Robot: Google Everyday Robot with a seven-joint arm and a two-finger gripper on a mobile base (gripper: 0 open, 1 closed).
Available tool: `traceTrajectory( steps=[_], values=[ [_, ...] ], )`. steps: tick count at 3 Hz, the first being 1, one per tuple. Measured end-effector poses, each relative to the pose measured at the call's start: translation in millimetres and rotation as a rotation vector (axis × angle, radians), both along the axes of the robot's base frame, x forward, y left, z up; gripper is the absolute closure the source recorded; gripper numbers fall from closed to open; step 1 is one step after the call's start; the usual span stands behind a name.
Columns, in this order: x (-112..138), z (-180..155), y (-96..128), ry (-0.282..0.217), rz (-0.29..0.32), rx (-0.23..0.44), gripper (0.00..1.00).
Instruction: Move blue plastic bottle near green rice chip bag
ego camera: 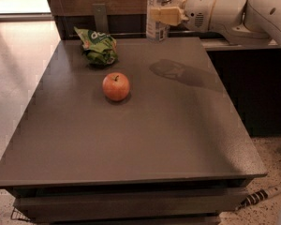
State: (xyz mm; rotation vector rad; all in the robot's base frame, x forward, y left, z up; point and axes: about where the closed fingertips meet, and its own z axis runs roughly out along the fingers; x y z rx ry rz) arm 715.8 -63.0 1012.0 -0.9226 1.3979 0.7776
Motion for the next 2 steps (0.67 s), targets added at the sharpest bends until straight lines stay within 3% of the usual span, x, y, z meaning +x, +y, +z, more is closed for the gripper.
traceTrajectory(
  steps=[2],
  values=[
    [71,-70,23,0.140,-0.040,0.009,1.00]
  ],
)
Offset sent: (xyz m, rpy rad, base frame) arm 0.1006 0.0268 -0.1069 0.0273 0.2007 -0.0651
